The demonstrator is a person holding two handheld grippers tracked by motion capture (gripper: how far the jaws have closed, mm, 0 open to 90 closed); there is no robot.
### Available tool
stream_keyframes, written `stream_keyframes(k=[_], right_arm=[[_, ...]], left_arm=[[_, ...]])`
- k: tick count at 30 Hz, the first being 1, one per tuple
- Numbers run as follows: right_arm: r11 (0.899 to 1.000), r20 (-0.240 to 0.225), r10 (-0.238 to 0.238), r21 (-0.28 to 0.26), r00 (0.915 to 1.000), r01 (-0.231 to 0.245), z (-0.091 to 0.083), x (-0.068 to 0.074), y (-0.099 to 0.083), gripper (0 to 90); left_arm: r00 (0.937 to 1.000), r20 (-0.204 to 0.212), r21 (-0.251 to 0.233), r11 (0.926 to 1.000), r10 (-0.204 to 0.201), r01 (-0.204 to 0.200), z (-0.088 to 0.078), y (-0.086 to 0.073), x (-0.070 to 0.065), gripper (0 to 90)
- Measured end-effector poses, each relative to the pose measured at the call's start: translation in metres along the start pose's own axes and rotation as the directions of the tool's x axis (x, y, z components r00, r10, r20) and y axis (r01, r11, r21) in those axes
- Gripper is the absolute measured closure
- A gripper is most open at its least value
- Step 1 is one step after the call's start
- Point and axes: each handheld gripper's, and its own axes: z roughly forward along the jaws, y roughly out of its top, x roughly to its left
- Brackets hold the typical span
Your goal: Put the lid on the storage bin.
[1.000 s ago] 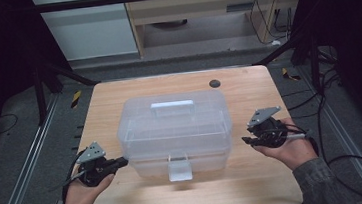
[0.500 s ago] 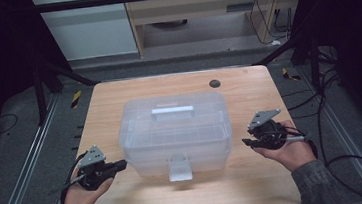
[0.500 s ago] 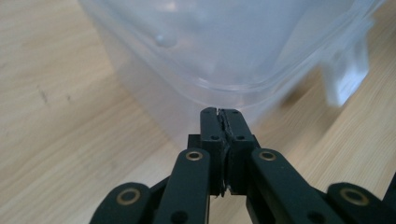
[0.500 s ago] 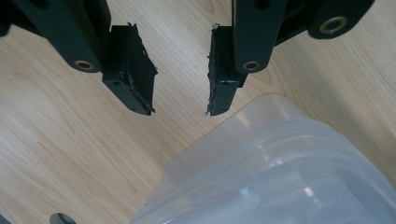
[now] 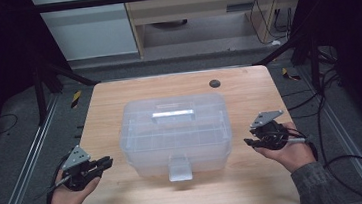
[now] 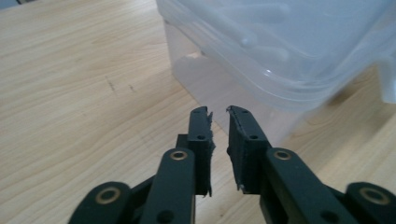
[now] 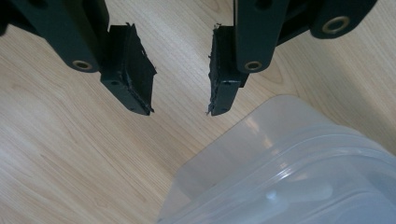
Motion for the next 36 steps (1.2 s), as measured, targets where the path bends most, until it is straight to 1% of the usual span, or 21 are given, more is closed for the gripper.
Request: stream_keyframes(k=[3, 6, 8, 10, 15, 17, 18, 19, 21, 22, 23, 24, 25, 26, 28, 30, 32, 33, 34, 35, 36], right_arm=[[1.000, 0.004, 0.014, -0.002, 0.9999, -0.014, 0.002, -0.001, -0.001, 57.2], [1.000, 0.008, 0.024, -0.002, 0.9997, -0.024, 0.003, -0.002, -0.002, 56.0], [1.000, 0.006, 0.029, 0.001, 0.9996, -0.029, 0.003, -0.002, -0.003, 54.7], [1.000, 0.009, 0.030, 0.000, 0.9995, -0.030, 0.003, -0.002, -0.003, 54.2], [0.999, 0.023, 0.045, -0.005, 0.9987, -0.045, 0.003, -0.005, -0.003, 49.1], [0.998, 0.037, 0.055, -0.008, 0.9978, -0.055, 0.003, -0.007, -0.004, 44.7], [0.998, 0.043, 0.059, -0.007, 0.9973, -0.058, 0.003, -0.007, -0.004, 43.7], [0.998, 0.049, 0.058, -0.007, 0.9971, -0.058, 0.003, -0.007, -0.005, 42.5], [0.998, 0.058, 0.064, -0.005, 0.9963, -0.064, 0.003, -0.008, -0.005, 39.6], [0.998, 0.058, 0.064, -0.005, 0.9963, -0.064, 0.003, -0.008, -0.005, 39.6], [0.997, 0.072, 0.078, -0.006, 0.9943, -0.078, 0.003, -0.010, -0.007, 36.8], [0.997, 0.072, 0.078, -0.006, 0.9943, -0.078, 0.003, -0.010, -0.007, 36.8], [0.995, 0.089, 0.096, -0.004, 0.9914, -0.096, 0.005, -0.012, -0.008, 33.3], [0.995, 0.089, 0.096, -0.004, 0.9914, -0.096, 0.005, -0.012, -0.008, 33.3], [0.991, 0.102, 0.132, 0.004, 0.9860, -0.133, 0.010, -0.017, -0.011, 28.8], [0.989, 0.108, 0.143, 0.007, 0.9838, -0.145, 0.012, -0.018, -0.011, 27.7], [0.986, 0.111, 0.166, 0.010, 0.9798, -0.168, 0.016, -0.021, -0.013, 24.8], [0.981, 0.113, 0.189, 0.016, 0.9755, -0.192, 0.020, -0.024, -0.015, 22.2], [0.981, 0.113, 0.189, 0.016, 0.9755, -0.192, 0.020, -0.024, -0.015, 22.2], [0.977, 0.118, 0.210, 0.019, 0.9705, -0.214, 0.023, -0.027, -0.017, 20.8], [0.974, 0.119, 0.223, 0.019, 0.9677, -0.226, 0.025, -0.028, -0.018, 19.8]], left_arm=[[0.9993, -0.037, 0.006, 0.9999, 0.011, -0.011, 0.002, 0.000, 0.000, 62.8], [0.9992, -0.039, 0.008, 0.9999, 0.012, -0.011, 0.004, 0.001, 0.000, 57.7], [0.9989, -0.046, 0.035, 0.9993, 0.010, -0.009, 0.006, 0.002, 0.002, 51.8], [0.9985, -0.054, 0.037, 0.9993, 0.009, -0.007, 0.007, 0.002, 0.002, 47.0], [0.9977, -0.067, 0.071, 0.9975, 0.000, 0.004, 0.012, 0.006, 0.007, 35.8], [0.9979, -0.064, 0.120, 0.9928, 0.003, 0.005, 0.018, 0.010, 0.012, 27.1], [0.9979, -0.064, 0.120, 0.9928, 0.003, 0.005, 0.018, 0.010, 0.012, 25.5], [0.9972, -0.075, 0.140, 0.9902, 0.003, 0.008, 0.022, 0.013, 0.015, 23.2], [0.9973, -0.074, 0.177, 0.9841, 0.002, 0.011, 0.028, 0.014, 0.019, 18.1], [0.9973, -0.074, 0.177, 0.9841, 0.002, 0.011, 0.028, 0.014, 0.019, 16.1], [0.9971, -0.075, 0.200, 0.9798, 0.008, 0.007, 0.033, 0.014, 0.021, 15.3], [0.9971, -0.075, 0.200, 0.9798, 0.008, 0.007, 0.033, 0.014, 0.021, 15.0], [0.9969, -0.078, 0.217, 0.9760, 0.009, 0.008, 0.037, 0.013, 0.023, 13.9], [0.9969, -0.078, 0.217, 0.9760, 0.009, 0.008, 0.037, 0.013, 0.023, 12.2], [0.9970, -0.078, 0.248, 0.9687, 0.002, 0.017, 0.044, 0.011, 0.027, 10.5], [0.9970, -0.078, 0.254, 0.9670, -0.004, 0.024, 0.046, 0.010, 0.028, 9.2], [0.9970, -0.077, 0.265, 0.9638, -0.005, 0.025, 0.049, 0.008, 0.029, 9.0], [0.9971, -0.075, 0.282, 0.9589, -0.007, 0.028, 0.053, 0.006, 0.031, 8.1], [0.9971, -0.075, 0.282, 0.9589, -0.007, 0.028, 0.053, 0.006, 0.031, 7.3], [0.9976, -0.070, 0.298, 0.9543, -0.002, 0.022, 0.057, 0.004, 0.033, 6.9], [0.9975, -0.071, 0.301, 0.9532, -0.006, 0.027, 0.058, 0.003, 0.033, 6.9]])
